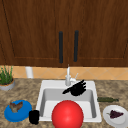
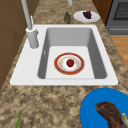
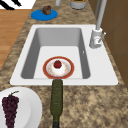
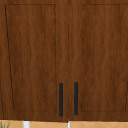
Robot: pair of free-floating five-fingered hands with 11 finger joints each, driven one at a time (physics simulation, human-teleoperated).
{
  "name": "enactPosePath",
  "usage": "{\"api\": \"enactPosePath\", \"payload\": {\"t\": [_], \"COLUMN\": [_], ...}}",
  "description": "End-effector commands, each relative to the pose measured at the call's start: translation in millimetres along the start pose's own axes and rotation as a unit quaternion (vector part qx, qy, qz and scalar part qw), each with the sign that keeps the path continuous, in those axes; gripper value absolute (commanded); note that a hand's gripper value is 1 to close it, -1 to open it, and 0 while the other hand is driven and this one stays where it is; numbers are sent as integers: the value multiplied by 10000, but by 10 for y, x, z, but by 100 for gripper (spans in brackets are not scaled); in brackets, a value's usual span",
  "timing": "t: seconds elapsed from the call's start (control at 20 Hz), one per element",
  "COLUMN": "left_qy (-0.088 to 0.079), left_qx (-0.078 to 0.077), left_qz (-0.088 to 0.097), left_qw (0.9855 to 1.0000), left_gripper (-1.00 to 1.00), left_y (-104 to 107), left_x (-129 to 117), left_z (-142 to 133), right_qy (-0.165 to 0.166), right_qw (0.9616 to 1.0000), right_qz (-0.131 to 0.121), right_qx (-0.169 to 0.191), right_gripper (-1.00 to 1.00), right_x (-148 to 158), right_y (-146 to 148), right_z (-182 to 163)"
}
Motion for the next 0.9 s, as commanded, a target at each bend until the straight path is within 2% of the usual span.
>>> {"api": "enactPosePath", "payload": {"t": [0.0, 0.05, 0.3, 0.55, 0.7, 0.75, 0.85], "left_qy": [0, 0, 0, 0, 0, 0, 0], "left_qx": [0, 0, 0, 0, 0, 0, 0], "left_qz": [0, 0, 0, 0, 0, 0, 0], "left_qw": [10000, 10000, 10000, 10000, 10000, 10000, 10000], "left_gripper": [0, 0, 0, 0, 0, 0, 0], "left_y": [0, 0, 0, 0, 0, 0, 0], "left_x": [0, 0, 0, 0, 0, 0, 0], "left_z": [0, 0, 0, 0, 0, 0, 0], "right_qy": [-80, -72, 125, 269, 353, 342, 453], "right_qw": [9998, 9997, 9972, 9922, 9904, 9915, 9911], "right_qz": [-187, -204, -642, -1068, -1178, -1126, -1122], "right_qx": [-87, -108, -353, -579, -634, -563, -559], "right_gripper": [-100, -100, -100, -100, -100, -100, -100], "right_x": [176, 226, 368, 446, 572, 643, 724], "right_y": [-266, -331, -509, -612, -709, -726, -797], "right_z": [83, 111, 322, 544, 570, 558, 582]}}
